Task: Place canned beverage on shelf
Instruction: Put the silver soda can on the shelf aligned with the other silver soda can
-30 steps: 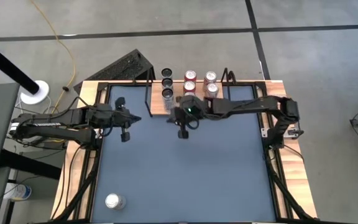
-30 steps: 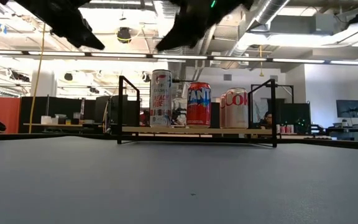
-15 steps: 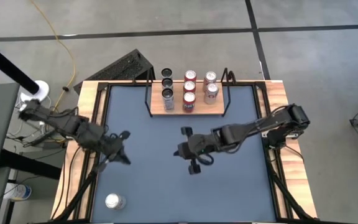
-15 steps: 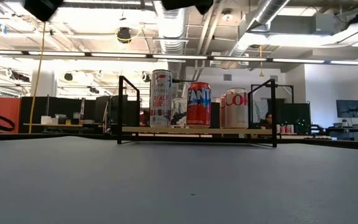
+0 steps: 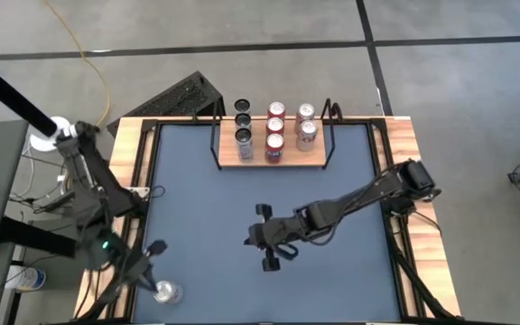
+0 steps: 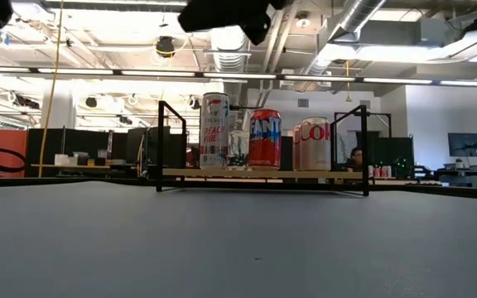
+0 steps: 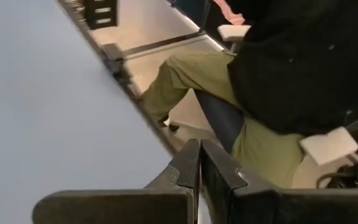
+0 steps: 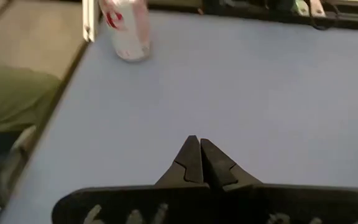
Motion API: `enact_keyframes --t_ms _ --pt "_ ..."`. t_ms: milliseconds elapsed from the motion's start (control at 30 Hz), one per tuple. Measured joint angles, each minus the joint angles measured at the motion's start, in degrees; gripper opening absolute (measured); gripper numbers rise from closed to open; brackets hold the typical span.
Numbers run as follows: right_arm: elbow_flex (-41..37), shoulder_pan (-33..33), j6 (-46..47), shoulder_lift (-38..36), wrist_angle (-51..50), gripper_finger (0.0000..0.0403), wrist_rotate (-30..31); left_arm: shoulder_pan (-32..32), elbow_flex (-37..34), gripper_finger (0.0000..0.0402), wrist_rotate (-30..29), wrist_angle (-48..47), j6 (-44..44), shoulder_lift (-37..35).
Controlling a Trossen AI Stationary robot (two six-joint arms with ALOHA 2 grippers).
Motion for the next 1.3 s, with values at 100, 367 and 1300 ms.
enact_keyframes --t_ms 100,367,1300 --pt "0.0 1.2 1.3 1.3 3.8 0.0 0.0 -4.4 2.4 0.0002 -3.3 0.3 -0.1 4.4" --pt "0.0 4.5 3.2 4.0 10.6 0.0 1.1 -6.7 4.6 0.0048 -7.3 -1.2 -2.1 8.8" --pt "0.0 9.1 8.7 4.2 12.2 0.0 8.8 -2.2 4.6 0.0354 -5.2 -12.8 -8.5 13.6"
